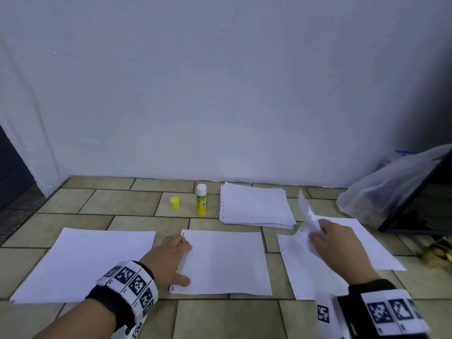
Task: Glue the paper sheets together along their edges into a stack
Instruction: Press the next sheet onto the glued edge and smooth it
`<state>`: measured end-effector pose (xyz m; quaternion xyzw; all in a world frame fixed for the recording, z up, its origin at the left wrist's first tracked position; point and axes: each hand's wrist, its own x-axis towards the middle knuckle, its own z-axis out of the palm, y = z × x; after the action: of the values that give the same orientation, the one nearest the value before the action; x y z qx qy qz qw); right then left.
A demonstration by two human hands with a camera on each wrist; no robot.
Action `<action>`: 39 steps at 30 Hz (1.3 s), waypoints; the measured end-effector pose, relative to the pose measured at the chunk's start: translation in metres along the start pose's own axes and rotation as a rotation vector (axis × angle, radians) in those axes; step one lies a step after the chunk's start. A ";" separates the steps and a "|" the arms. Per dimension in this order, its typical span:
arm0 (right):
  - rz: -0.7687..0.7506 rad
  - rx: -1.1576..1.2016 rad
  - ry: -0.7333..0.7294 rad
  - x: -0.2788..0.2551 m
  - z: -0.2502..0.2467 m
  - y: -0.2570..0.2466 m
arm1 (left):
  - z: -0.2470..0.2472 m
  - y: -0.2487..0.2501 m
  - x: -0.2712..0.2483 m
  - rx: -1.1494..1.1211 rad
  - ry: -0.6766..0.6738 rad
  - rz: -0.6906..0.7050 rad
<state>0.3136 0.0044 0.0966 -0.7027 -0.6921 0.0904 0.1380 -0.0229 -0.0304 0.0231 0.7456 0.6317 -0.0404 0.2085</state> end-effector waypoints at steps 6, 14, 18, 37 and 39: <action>-0.293 0.004 -0.235 -0.034 0.042 -0.111 | -0.002 0.006 -0.005 0.097 0.018 -0.012; -0.299 0.021 -0.480 -0.022 0.116 -0.146 | -0.001 0.008 -0.008 0.088 0.022 0.007; -0.284 -0.023 -0.462 -0.020 0.120 -0.143 | -0.003 0.003 -0.008 0.098 -0.014 0.009; -0.415 -0.209 -0.610 -0.023 0.128 -0.147 | 0.000 -0.008 -0.020 0.045 0.038 -0.048; -0.432 -0.187 -0.655 -0.022 0.128 -0.149 | 0.002 -0.008 -0.020 0.033 0.054 -0.052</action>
<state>0.1308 -0.0085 0.0215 -0.4846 -0.8364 0.2151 -0.1389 -0.0344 -0.0488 0.0260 0.7331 0.6555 -0.0360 0.1780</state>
